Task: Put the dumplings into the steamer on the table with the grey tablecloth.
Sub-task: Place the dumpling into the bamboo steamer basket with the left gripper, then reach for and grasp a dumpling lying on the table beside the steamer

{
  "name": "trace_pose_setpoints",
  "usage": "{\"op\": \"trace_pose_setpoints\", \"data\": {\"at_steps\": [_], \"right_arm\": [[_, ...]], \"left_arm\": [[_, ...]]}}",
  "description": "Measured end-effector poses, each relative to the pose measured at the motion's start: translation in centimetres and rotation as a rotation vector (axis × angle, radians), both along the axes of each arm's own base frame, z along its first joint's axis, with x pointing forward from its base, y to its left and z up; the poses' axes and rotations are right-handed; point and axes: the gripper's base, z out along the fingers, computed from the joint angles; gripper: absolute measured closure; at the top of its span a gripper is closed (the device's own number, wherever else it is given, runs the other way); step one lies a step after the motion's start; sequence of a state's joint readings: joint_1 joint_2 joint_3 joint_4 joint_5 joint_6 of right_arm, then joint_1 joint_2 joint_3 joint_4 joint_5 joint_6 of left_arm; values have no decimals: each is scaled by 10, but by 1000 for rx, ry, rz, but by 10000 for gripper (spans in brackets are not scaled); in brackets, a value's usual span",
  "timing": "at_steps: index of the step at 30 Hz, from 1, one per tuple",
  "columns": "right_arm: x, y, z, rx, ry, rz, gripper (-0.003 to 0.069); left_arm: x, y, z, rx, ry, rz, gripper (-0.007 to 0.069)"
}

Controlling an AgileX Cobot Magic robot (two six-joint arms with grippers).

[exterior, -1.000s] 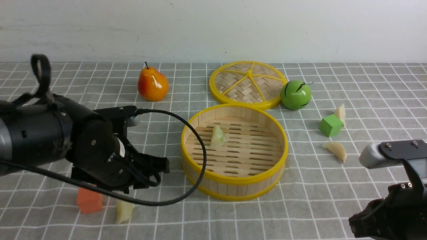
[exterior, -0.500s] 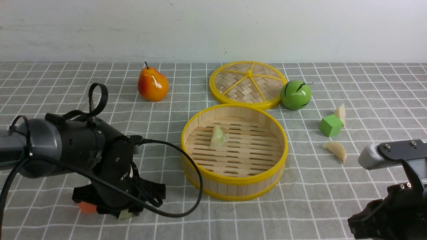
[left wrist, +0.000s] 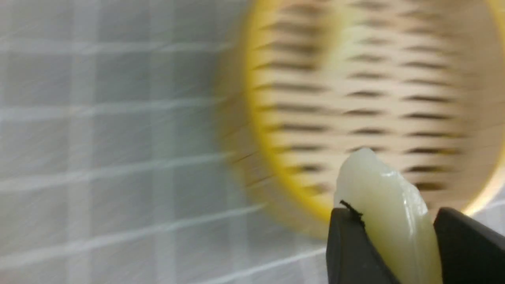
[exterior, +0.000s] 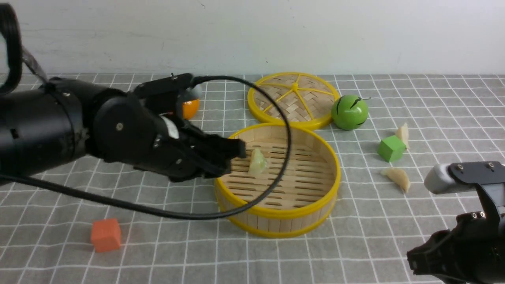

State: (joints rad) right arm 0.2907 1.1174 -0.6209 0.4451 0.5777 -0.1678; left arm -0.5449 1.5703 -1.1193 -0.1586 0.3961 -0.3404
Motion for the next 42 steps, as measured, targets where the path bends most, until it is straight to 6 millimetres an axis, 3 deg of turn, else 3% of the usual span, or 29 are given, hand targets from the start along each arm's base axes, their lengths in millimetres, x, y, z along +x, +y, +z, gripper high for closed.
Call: {"op": "trace_pose_setpoints", "data": {"at_steps": [4,5,6,9,12,17,20,22,24,29,33,36,39,42], "right_arm": [[0,0,0,2,-2,0,584],[0,0,0,1,-2,0,583],[0,0,0,2,-3,0,583],[0,0,0,3,-4,-1,579],[0,0,0,0,-7,4,575],[0,0,0,-13,-17,25,569],[0,0,0,-17,-18,32,565],[0,0,0,-31,-22,52,564],[0,0,-2,-46,-21,72,564],[2,1,-5,-60,-10,87,564],[3,2,1,-56,10,107,555],[14,1,18,-29,-17,64,533],[36,-9,40,2,-114,-41,487],[59,-22,55,3,-204,-130,429]], "left_arm": [[23,-28,-24,0,-17,-52,371],[24,-29,-26,1,-15,-52,371],[36,-34,-42,17,1,-49,374],[48,-39,-66,43,35,-44,374],[54,-42,-83,70,56,-56,374],[57,-45,-88,90,32,-80,345],[57,-45,-85,95,26,-90,244],[54,-44,-76,92,25,-96,179],[49,-41,-54,74,-9,-101,140],[26,-26,17,40,-163,-141,159],[-11,-3,78,49,-274,-180,273],[-49,25,120,108,-348,-206,411],[-87,56,140,193,-358,-188,548],[-113,85,140,239,-335,-107,638]]}}
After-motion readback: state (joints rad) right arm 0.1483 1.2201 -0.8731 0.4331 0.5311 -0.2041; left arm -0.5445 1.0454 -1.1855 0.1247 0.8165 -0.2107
